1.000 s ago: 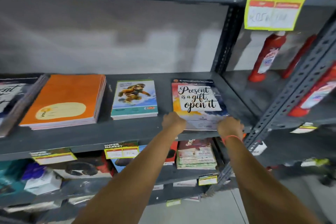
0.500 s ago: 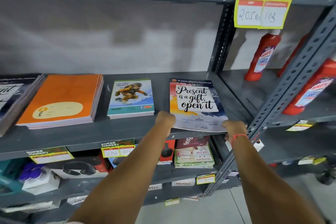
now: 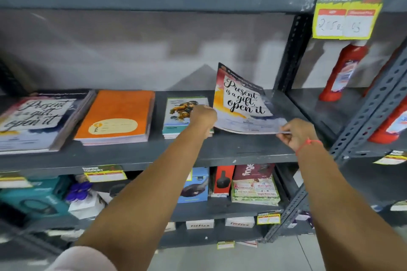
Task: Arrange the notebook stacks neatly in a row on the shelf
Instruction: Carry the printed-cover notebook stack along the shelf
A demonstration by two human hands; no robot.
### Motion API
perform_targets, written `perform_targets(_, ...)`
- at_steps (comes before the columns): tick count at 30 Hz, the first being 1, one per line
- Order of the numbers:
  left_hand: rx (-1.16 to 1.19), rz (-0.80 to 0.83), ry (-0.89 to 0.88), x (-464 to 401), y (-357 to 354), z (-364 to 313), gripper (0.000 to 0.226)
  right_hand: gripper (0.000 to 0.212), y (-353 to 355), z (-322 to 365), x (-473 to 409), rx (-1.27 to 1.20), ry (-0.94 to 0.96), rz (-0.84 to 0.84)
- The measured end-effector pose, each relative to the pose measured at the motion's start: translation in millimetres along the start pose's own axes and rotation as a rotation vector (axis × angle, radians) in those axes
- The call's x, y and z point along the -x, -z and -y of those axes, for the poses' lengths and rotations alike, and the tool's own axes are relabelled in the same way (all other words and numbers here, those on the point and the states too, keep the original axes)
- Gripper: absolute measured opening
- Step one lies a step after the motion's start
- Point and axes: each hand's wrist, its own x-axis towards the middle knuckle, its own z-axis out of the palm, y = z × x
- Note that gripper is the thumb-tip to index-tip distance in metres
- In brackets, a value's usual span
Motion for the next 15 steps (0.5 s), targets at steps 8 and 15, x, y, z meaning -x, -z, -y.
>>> perform_targets(8,0.033,-0.255,-0.046,-10,174,33,0.035,0.029,-156,-6,81,0.031,0.128,0.229)
perform_targets(15,0.098,-0.421,-0.020,-2,370,78,0.019,0.026,-321,-68,177,0.120,0.189,0.362)
